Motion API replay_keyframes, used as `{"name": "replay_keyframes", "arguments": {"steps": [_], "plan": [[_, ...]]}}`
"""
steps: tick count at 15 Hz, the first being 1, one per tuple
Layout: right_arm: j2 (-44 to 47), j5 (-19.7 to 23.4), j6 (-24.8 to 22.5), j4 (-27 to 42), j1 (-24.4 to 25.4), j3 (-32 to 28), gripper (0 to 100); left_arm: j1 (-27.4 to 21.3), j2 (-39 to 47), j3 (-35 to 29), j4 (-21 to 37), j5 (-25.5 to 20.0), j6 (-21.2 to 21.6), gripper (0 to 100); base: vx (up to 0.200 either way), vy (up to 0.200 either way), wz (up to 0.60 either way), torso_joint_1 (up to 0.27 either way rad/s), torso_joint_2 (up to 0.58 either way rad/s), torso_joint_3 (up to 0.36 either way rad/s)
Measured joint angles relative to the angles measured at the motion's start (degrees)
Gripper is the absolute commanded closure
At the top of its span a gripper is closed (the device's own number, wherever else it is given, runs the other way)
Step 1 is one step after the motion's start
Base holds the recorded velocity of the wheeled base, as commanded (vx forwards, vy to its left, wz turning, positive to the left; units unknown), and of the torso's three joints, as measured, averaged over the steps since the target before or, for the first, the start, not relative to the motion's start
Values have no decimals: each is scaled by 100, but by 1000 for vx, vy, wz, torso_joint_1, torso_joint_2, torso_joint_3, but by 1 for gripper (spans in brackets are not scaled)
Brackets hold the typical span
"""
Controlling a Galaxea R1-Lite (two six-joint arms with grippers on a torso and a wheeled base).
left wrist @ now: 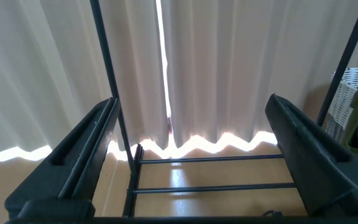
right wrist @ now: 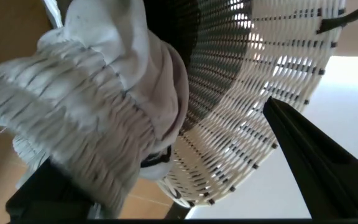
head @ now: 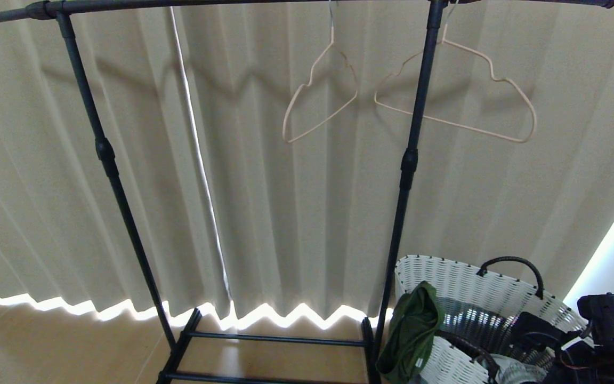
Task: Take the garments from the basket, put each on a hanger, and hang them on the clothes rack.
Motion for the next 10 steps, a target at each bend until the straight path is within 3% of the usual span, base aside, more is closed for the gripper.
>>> {"name": "replay_keyframes", "arguments": {"steps": [1, 2, 10], "plan": [[66, 22, 9, -134, -5, -6, 0, 0, 0, 0, 0, 0, 0, 0, 0, 0, 0, 0, 0, 0], [107, 99, 9, -252, -7, 18, 100, 0, 0, 0, 1, 0, 0, 0, 0, 0, 0, 0, 0, 0], [-108, 450, 11, -1026, 12, 440, 100, 0, 0, 0, 1, 7, -9, 0, 0, 0, 0, 0, 0, 0]]}}
